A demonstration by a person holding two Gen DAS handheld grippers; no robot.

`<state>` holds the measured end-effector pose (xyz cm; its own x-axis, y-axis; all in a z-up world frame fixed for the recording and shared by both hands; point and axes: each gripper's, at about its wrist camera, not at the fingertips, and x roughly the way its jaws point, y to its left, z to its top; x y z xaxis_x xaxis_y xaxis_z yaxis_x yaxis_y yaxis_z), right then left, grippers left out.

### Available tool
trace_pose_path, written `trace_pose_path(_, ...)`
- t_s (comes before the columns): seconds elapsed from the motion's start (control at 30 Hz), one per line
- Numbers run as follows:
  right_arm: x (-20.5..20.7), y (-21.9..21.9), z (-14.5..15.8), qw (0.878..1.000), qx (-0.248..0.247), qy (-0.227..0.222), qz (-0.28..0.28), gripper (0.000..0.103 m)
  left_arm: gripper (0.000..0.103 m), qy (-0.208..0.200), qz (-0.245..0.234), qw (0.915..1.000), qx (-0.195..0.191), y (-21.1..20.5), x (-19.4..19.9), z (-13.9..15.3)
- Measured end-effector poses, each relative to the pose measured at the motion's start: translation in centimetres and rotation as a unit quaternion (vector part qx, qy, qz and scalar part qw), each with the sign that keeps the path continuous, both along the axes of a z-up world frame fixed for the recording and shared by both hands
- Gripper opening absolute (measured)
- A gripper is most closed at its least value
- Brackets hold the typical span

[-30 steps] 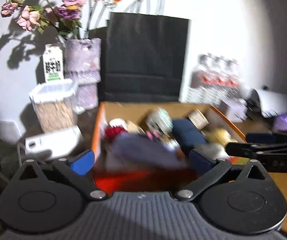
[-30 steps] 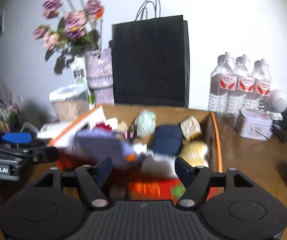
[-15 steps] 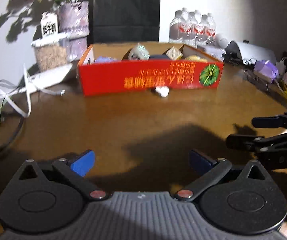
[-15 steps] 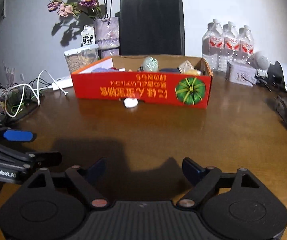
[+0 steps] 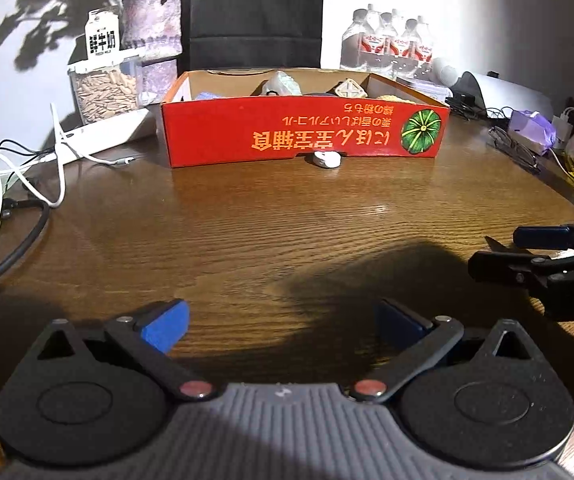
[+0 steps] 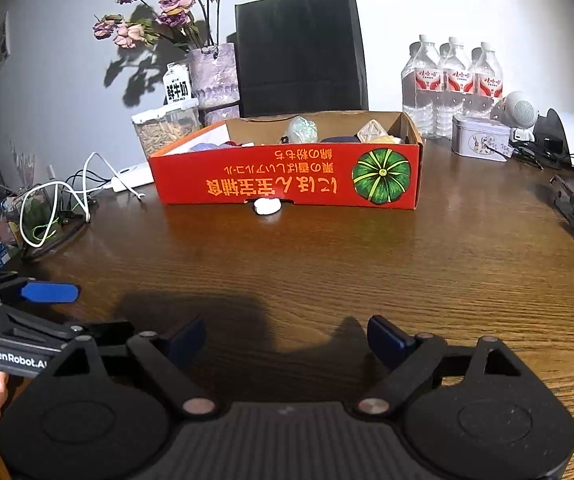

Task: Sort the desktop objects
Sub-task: 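Withdraw both tools from the box toward the small white item, then grasp the small white item in front of the box with the left tool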

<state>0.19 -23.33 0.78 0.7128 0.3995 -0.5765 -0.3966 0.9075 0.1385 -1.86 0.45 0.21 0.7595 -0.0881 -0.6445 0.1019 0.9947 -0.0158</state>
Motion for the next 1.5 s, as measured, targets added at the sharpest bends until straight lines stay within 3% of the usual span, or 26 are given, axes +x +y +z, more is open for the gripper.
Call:
trace_pose_path(0.2,1.2,-0.3,0.4,1.0,-0.002,0.004,-0.003,0.087,0.103,-0.011,-0.009,0.9996,-0.023,0.7,0.8,0.8)
trace_pose_path(0.37,2.9,-0.1,0.5,1.0,-0.018,0.005,-0.009,0.086,0.103,-0.027,-0.008,0.9995,-0.017,1.3,2.6,1.5)
trace_pose_path(0.6,6.0,-0.2,1.3,1.0,-0.027,-0.009,-0.007,0.081,0.101,-0.009,-0.036,0.9978,-0.055,1.6,6.3,1.5)
trace_pose_path(0.73,8.6,-0.3,1.7,1.0,-0.012,-0.008,0.002,0.073,0.091,-0.017,-0.057,0.997,-0.049,0.2,9.8,1.8)
trace_pose_path(0.83,10.5,-0.1,1.5,1.0,-0.019,-0.001,0.0,0.067,0.075,-0.002,-0.059,0.9974,-0.041,-1.1,12.9,1.6)
trace_pose_path(1.03,12.3,-0.6,0.7,1.0,-0.02,0.006,-0.008,0.065,0.069,0.017,-0.024,0.9994,-0.017,-4.2,17.0,0.6)
trace_pose_path(1.2,12.1,-1.0,0.1,1.0,-0.021,-0.002,-0.011,0.064,0.06,0.019,0.032,0.9993,-0.012,-5.9,18.1,0.5)
trace_pose_path(1.23,12.1,-1.1,0.1,1.0,-0.017,-0.002,-0.014,0.064,0.053,0.021,0.044,0.9988,-0.002,-6.2,18.2,0.6)
trace_pose_path(1.3,11.9,-1.4,0.2,1.0,-0.004,-0.002,-0.016,0.064,0.031,0.018,0.058,0.9979,0.019,-6.9,18.1,0.6)
trace_pose_path(1.33,11.8,-1.5,0.2,1.0,0.001,-0.004,-0.017,0.064,0.027,0.014,0.064,0.9976,0.023,-7.1,18.0,0.5)
trace_pose_path(1.5,11.2,-2.2,0.7,0.999,0.008,-0.026,-0.023,0.064,0.027,0.009,0.076,0.997,0.012,-7.1,17.1,0.5)
